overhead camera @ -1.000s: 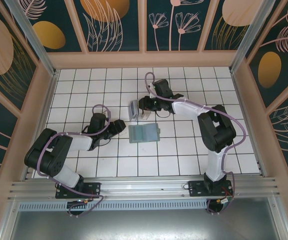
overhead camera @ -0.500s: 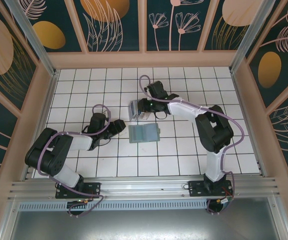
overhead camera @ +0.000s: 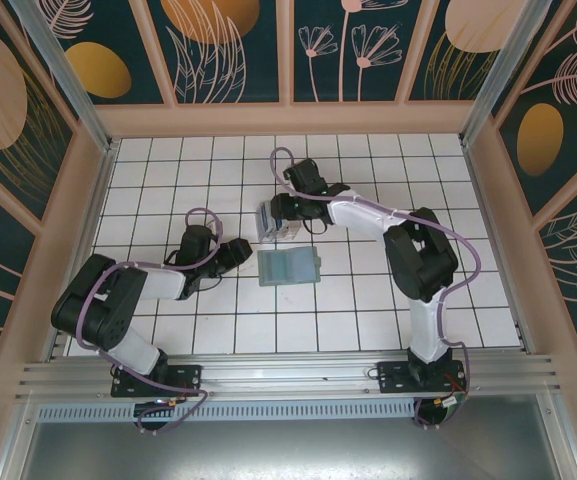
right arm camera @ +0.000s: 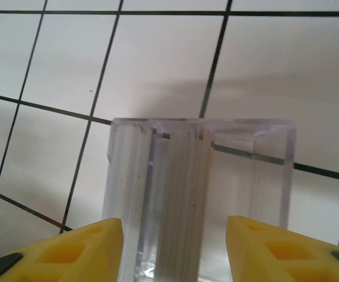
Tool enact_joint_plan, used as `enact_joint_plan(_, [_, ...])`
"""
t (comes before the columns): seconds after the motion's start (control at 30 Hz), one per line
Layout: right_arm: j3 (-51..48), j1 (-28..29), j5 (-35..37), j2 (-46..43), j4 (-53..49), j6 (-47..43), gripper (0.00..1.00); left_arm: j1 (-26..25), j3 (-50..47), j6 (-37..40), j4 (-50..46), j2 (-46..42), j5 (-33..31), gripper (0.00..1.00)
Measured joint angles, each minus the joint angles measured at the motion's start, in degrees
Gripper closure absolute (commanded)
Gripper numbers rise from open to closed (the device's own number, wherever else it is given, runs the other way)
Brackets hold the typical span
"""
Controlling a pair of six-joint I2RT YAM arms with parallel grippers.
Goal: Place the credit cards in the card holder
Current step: Pick up the credit card from the storage box.
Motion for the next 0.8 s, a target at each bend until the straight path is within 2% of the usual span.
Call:
enact_joint_plan(0.37, [1.4,1.3,-1.1,1.7,-1.8,-1.1,0.54,0.0,0.3,0.0,0.8,0.7,0.3,0.43])
enact_joint_plan(0.63, [-2.1,0.5,-7.5,0.4,2.3,-0.8,0.55,0.0,0.3,0.0,1.9,1.2,0.5,0.43])
enact_joint_plan(0.8, [-4.2,-0.9,-11.4,-0.5,4.9,0.4,0.6,0.0,0.1,-0.2,2.6,1.4,0.5,0.43])
